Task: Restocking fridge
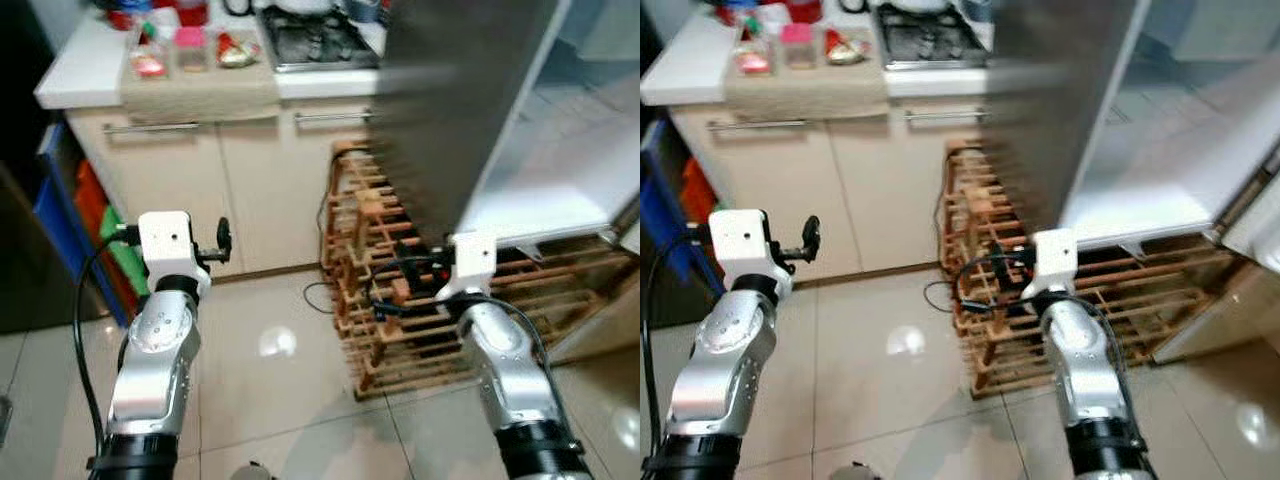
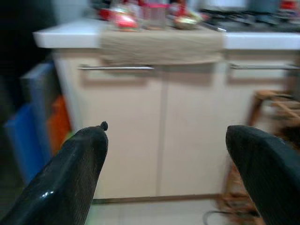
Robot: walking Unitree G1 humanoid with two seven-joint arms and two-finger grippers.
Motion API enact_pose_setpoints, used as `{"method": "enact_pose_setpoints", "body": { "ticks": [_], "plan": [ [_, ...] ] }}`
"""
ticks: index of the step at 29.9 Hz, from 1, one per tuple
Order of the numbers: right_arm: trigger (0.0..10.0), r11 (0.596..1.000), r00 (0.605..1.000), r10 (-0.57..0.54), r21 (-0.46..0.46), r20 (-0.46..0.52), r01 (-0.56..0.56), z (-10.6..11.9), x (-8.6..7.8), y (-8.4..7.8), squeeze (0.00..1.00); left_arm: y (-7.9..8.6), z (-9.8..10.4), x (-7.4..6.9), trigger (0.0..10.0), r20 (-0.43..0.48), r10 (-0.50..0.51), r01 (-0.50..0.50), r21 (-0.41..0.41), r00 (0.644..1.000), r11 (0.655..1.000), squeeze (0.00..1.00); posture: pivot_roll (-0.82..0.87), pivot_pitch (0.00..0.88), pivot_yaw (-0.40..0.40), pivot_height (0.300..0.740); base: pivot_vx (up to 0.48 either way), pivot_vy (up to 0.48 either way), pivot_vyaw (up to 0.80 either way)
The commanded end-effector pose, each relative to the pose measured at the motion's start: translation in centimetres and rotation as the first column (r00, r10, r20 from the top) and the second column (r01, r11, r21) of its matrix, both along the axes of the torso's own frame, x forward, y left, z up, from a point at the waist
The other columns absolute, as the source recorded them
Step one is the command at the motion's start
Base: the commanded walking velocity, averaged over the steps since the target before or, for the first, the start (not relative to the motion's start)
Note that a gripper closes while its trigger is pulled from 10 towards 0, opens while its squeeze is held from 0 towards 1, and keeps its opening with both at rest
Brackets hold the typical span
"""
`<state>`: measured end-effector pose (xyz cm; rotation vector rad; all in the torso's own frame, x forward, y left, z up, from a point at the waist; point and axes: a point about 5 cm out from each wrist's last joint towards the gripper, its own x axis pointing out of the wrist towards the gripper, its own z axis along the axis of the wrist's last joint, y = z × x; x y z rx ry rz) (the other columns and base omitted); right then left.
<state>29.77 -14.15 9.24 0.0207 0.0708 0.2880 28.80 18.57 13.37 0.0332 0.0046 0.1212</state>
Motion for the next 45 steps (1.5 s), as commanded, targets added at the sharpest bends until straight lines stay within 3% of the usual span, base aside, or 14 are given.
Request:
{"method": "enact_pose_setpoints", "body": {
  "ticks": [1, 7, 8, 10, 11, 12, 13, 14, 20, 39, 45],
  "plan": [
    [10.0, 1.0, 1.0, 0.003, -0.002, 0.014, -0.003, 0.2, 0.0, -0.2, 0.28, -0.1, 0.8, 0.3, 10.0, 0.031, 0.001, -0.001, 0.012, 1.0, 1.0, 0.0, 0.07, 0.0, -0.024, 0.74, 0.0, 0.0, 0.59],
    [10.0, 1.0, 1.0, 0.012, 0.002, 0.028, -0.012, 0.4, 0.3, 0.3, 0.29, -0.9, 1.9, 0.4, 10.0, 0.08, -0.066, 0.063, 0.039, 0.995, 0.997, 0.0, 0.08, 0.0, -0.02, 0.74, 0.0, 0.0, 0.6],
    [10.0, 1.0, 1.0, -0.012, -0.012, 0.023, 0.012, 0.4, 0.5, 0.0, 0.22, -0.9, 2.1, 0.4, 10.0, 0.092, -0.08, 0.077, 0.03, 0.993, 0.997, 0.0, 0.08, 0.0, -0.016, 0.74, 0.322, 0.0, 0.66],
    [10.0, 0.999, 0.999, -0.038, -0.03, 0.015, 0.038, 0.3, 0.7, -0.2, 0.22, -0.9, 2.3, 0.4, 10.0, 0.105, -0.092, 0.09, 0.022, 0.99, 0.996, 0.0, 0.07, 0.0, -0.014, 0.74, 0.322, 0.0, 0.66],
    [10.0, 0.998, 0.999, -0.04, -0.037, 0.033, 0.041, 0.5, 0.7, -0.2, 0.12, -0.8, 2.4, 0.6, 10.0, 0.111, -0.09, 0.089, 0.02, 0.99, 0.996, 0.0, 0.07, 0.0, -0.009, 0.74, 0.48, 0.0, 0.0],
    [10.0, 0.998, 0.999, -0.04, -0.037, 0.033, 0.041, 0.5, 0.7, -0.2, 0.12, -0.8, 2.4, 0.6, 10.0, 0.111, -0.09, 0.089, 0.02, 0.99, 0.996, 0.0, 0.07, 0.0, -0.009, 0.74, 0.48, 0.0, 0.0],
    [10.0, 0.998, 0.997, -0.04, -0.044, 0.064, 0.043, 0.9, 0.6, -0.1, 0.08, -0.8, 2.8, 0.8, 10.0, 0.123, -0.098, 0.096, 0.027, 0.988, 0.995, 0.0, 0.06, 0.0, -0.001, 0.74, 0.48, 0.0, 0.0],
    [10.0, 0.996, 0.984, -0.067, -0.051, 0.165, 0.076, 2.6, 0.7, -0.1, 0.07, -1.0, 3.9, 1.2, 10.0, 0.174, -0.129, 0.121, 0.054, 0.976, 0.991, 0.0, 0.06, 0.0, 0.003, 0.74, 0.48, 0.0, 0.0],
    [10.0, 0.994, 0.972, -0.108, -0.012, 0.208, 0.113, 3.8, 1.1, -0.1, 0.07, -1.1, 4.7, 1.8, 10.0, 0.209, -0.15, 0.142, 0.053, 0.966, 0.989, 0.0, 0.05, 0.0, 0.002, 0.74, 0.48, 0.0, 0.0],
    [10.0, 0.994, 0.98, -0.109, 0.009, 0.166, 0.109, 3.0, 1.4, 0.2, 0.07, -0.8, 4.6, 2.1, 10.0, 0.214, -0.127, 0.122, 0.038, 0.969, 0.992, 0.0, 0.06, 0.0, -0.004, 0.74, 0.48, 0.0, 0.0],
    [10.0, 0.999, 0.984, -0.031, -0.003, 0.174, 0.032, 3.1, 1.1, 1.2, 0.16, -1.0, 4.5, 1.9, 10.0, 0.22, -0.125, 0.123, 0.022, 0.967, 0.992, 0.0, 0.06, 0.0, -0.009, 0.74, 0.469, 0.0, 0.51]
  ]
}}
